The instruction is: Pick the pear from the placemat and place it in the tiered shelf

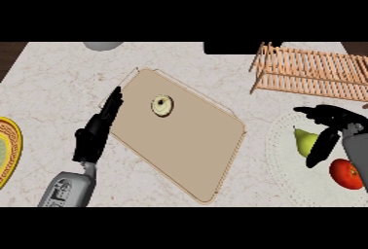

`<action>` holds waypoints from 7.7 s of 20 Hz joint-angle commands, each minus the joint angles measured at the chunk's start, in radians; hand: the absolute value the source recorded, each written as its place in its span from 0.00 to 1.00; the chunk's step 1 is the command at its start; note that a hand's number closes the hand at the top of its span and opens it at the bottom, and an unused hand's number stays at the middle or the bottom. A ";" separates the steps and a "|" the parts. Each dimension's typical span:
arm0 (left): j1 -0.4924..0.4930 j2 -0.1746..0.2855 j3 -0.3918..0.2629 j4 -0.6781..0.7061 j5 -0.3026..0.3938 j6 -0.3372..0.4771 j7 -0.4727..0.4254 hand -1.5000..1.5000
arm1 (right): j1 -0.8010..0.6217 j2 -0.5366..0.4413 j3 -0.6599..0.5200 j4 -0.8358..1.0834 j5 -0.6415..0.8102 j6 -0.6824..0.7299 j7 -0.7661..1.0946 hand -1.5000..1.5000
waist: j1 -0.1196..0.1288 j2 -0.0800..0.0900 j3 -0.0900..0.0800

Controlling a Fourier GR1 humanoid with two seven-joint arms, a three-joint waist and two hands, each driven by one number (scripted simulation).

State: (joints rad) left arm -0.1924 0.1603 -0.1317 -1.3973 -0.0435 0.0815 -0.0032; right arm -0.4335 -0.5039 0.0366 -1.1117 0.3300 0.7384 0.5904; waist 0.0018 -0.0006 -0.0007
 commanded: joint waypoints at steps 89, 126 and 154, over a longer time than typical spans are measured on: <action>0.008 -0.067 0.089 -0.029 -0.069 -0.074 0.011 0.50 | -0.548 0.060 -0.252 -0.175 0.879 -0.867 -0.016 1.00 | 0.010 0.005 0.000; 0.039 -0.069 0.098 -0.139 -0.084 -0.089 0.102 0.50 | -0.503 -0.009 -0.476 -0.046 0.498 -1.154 -0.084 0.00 | 0.009 0.000 0.001; 0.053 -0.071 0.127 -0.092 -0.087 -0.082 0.045 0.50 | -0.082 -0.420 -1.120 -0.500 0.007 -0.560 0.224 0.00 | -0.049 -0.011 0.003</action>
State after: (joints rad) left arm -0.1497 0.0906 -0.0076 -1.4693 -0.1399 0.0022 0.0435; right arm -0.6517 -0.8745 -0.9293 -1.5780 0.4436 0.0465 0.8670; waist -0.0420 -0.0107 0.0007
